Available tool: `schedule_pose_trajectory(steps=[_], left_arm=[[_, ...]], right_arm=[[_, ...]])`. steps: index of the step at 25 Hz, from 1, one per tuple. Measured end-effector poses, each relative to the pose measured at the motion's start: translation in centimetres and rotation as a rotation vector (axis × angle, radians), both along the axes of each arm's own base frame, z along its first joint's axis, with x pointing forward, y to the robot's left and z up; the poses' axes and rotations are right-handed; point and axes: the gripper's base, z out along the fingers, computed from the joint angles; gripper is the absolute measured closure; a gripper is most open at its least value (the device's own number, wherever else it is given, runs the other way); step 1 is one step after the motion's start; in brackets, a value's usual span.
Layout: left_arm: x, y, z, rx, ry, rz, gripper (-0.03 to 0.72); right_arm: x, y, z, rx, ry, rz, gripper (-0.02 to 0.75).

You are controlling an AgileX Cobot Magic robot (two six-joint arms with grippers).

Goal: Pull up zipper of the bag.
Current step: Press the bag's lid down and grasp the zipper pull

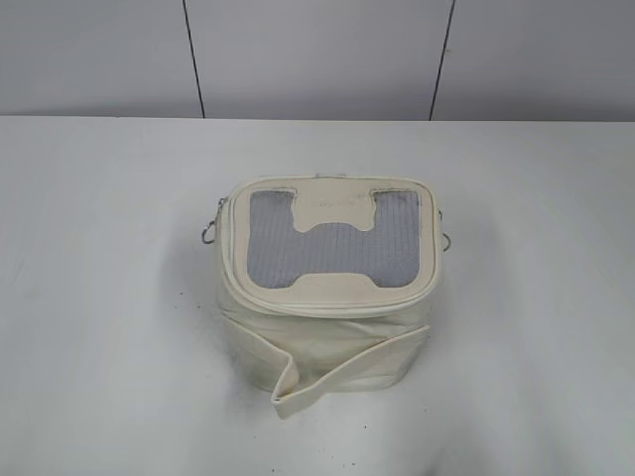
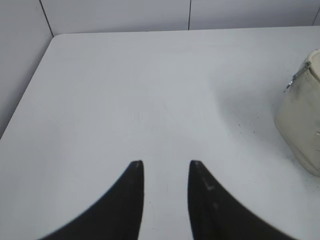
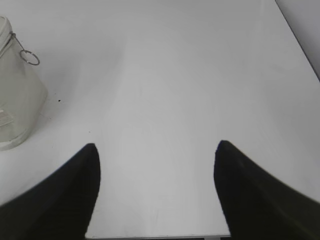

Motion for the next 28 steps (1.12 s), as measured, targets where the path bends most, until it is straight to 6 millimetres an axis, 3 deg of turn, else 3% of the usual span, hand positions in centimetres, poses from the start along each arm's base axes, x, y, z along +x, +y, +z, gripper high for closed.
schedule_pose_trajectory(steps=[28], left_arm=[[0.00, 0.00, 0.00, 0.000, 0.000, 0.000, 0.450]], right_arm=[[0.00, 0.00, 0.00, 0.000, 0.000, 0.000, 0.185]])
